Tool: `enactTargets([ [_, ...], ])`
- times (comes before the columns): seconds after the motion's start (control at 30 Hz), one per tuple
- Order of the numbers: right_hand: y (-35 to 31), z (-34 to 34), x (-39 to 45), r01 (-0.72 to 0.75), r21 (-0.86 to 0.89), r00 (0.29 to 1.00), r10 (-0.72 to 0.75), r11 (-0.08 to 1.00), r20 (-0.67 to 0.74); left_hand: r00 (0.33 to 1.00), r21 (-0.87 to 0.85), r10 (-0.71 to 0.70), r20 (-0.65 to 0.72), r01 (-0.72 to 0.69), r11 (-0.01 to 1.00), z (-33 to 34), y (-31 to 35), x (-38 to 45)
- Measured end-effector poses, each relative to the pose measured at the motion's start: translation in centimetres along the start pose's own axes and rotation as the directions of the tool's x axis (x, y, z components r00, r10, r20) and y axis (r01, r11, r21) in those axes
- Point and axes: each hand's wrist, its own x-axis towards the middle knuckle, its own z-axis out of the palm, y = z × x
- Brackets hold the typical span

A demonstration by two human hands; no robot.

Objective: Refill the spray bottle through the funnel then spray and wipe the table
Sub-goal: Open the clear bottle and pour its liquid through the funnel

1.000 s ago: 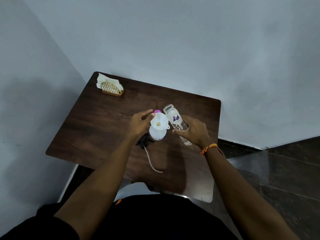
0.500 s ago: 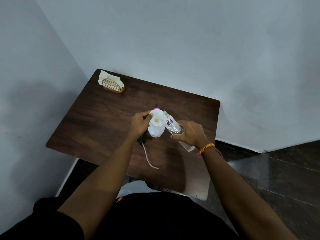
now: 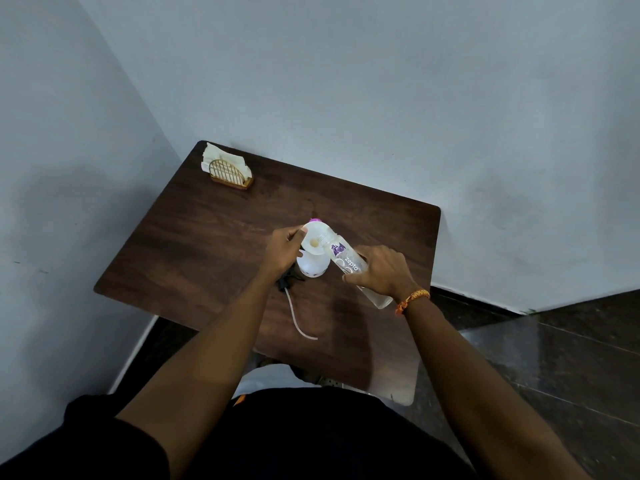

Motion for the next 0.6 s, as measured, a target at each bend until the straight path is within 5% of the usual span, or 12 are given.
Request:
enactTargets([
  [0.6,0.51,-0.81,-0.47,-0.019,0.001,1.0,0.019,1.0,0.022,0.999,-0.046,-0.044,0.022,0.045,0.998,-0.22,-0.24,0.06],
])
